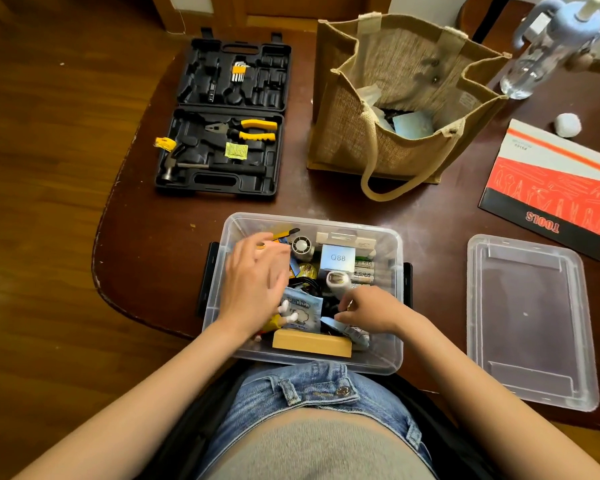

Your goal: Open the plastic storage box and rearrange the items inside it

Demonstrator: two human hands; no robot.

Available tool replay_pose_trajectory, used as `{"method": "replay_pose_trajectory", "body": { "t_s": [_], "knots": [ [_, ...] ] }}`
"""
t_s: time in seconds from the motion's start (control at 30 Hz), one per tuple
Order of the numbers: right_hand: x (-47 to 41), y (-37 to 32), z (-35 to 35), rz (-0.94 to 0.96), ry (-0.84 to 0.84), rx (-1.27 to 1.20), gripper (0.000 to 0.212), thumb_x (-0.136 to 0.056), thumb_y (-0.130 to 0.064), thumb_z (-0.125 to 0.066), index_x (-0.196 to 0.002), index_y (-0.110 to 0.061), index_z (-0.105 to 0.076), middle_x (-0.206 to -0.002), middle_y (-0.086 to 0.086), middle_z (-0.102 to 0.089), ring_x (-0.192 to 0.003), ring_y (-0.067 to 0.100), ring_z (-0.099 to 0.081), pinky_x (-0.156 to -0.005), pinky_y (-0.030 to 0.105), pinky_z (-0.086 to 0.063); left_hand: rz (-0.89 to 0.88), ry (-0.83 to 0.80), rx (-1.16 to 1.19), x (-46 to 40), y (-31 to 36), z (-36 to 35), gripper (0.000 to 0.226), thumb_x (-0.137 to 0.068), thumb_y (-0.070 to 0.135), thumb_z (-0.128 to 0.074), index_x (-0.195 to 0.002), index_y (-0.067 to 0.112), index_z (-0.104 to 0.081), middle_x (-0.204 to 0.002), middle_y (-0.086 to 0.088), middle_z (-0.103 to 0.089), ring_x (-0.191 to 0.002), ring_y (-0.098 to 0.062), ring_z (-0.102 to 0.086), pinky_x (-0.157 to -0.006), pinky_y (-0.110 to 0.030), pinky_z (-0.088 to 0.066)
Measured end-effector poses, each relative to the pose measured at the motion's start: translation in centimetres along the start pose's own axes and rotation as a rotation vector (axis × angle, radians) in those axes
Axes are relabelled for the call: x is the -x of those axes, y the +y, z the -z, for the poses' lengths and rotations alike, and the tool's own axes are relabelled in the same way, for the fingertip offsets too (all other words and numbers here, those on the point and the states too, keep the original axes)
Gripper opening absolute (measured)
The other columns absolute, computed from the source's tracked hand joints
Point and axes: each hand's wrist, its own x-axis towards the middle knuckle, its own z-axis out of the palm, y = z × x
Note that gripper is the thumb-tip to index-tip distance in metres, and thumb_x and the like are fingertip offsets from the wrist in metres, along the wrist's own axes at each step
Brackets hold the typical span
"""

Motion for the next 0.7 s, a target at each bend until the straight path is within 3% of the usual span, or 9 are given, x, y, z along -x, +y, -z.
{"method": "replay_pose_trajectory", "body": {
  "t_s": [0.13, 0.3, 0.47, 0.57, 0.7],
  "knots": [
    [-0.2, 0.0, 0.3, -0.022, 0.003, -0.005, 0.025, -0.088, -0.034, -0.059, -0.091, -0.012, -0.071, -0.097, 0.004, -0.069, -0.088, 0.019, -0.062, -0.078, 0.034, -0.051, 0.211, -0.143, -0.143, -0.7, -1.5, 1.0, 0.058, -0.080, 0.036, -0.069, -0.132, 0.024, -0.046, -0.133, -0.001, -0.044, -0.122, -0.020, -0.041, -0.098, -0.037, -0.035],
    [0.1, -0.1, 0.6, 0.008, 0.007, -0.027, 0.023, -0.088, -0.032, -0.060, -0.091, -0.012, -0.071, -0.093, 0.003, -0.070, -0.085, 0.019, -0.063, -0.077, 0.034, -0.051, 0.272, -0.240, -0.294, -1.3, -1.6, 0.6, 0.060, -0.082, 0.043, -0.064, -0.134, 0.021, -0.044, -0.142, -0.009, -0.038, -0.129, -0.029, -0.031, -0.098, -0.040, -0.039],
    [0.7, -0.1, 0.7, 0.034, 0.022, -0.033, 0.022, -0.089, -0.033, -0.059, -0.097, -0.014, -0.069, -0.097, -0.001, -0.067, -0.088, 0.015, -0.061, -0.078, 0.030, -0.049, 0.164, -0.272, -0.431, -1.5, -1.2, 0.4, 0.054, -0.084, 0.047, -0.058, -0.130, 0.023, -0.046, -0.126, -0.004, -0.050, -0.118, -0.026, -0.041, -0.091, -0.037, -0.037],
    [0.9, -0.5, 0.5, 0.089, 0.039, -0.087, 0.014, -0.087, -0.031, -0.063, -0.091, -0.019, -0.068, -0.094, -0.004, -0.069, -0.087, 0.012, -0.062, -0.079, 0.029, -0.051, 0.148, -0.287, -0.378, -1.8, -1.3, 0.8, 0.049, -0.084, 0.045, -0.059, -0.128, 0.027, -0.049, -0.122, -0.001, -0.052, -0.116, -0.024, -0.041, -0.089, -0.039, -0.033],
    [1.0, -1.5, 0.5, 0.206, 0.016, -0.203, 0.011, -0.080, -0.027, -0.073, -0.090, -0.024, -0.069, -0.079, -0.013, -0.064, -0.073, 0.001, -0.058, -0.069, 0.019, -0.047, 0.165, -0.276, -0.294, -1.9, -1.5, 1.0, 0.046, -0.083, 0.042, -0.061, -0.125, 0.027, -0.054, -0.119, 0.001, -0.053, -0.116, -0.021, -0.041, -0.091, -0.039, -0.032]
  ]
}}
